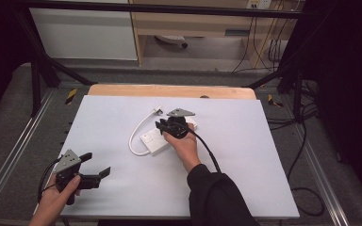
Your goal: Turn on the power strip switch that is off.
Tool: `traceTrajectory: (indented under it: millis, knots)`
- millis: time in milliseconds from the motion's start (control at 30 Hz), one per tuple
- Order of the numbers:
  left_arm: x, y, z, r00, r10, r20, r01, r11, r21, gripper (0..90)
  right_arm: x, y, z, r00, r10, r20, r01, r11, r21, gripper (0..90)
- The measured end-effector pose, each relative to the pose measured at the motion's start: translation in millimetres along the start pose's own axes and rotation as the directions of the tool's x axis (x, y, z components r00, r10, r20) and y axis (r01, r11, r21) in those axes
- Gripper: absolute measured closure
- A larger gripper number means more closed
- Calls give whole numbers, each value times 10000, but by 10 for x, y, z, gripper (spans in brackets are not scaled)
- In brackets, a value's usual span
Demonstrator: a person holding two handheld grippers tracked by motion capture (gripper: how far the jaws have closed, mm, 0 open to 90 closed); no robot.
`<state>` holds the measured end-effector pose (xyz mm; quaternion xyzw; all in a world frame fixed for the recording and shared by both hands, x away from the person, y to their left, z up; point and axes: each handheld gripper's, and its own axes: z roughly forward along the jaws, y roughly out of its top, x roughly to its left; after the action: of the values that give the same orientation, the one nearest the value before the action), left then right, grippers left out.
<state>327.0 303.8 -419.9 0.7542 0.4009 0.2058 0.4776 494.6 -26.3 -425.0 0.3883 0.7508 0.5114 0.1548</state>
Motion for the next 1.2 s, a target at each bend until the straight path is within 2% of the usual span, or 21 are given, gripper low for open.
traceTrajectory:
  millis: [500,933,1067,1200]
  knots:
    - [-12,1,4,10000,-29,0,29,10000,-24,57,-15,125,-147,9994,316,-102,-317,9995,-76,407]
    - [-4,-7,-3,10000,-92,-24,92,10000,-24,58,-61,166,-218,9990,379,250,-383,9992,144,158]
    - [1,-3,-3,9999,-129,-27,129,9999,-71,57,-86,192,-260,9985,380,382,-384,9992,115,91]
    - [12,-13,-8,9998,-191,-72,190,9998,-59,57,-115,212,-304,9986,383,361,-386,9992,86,66]
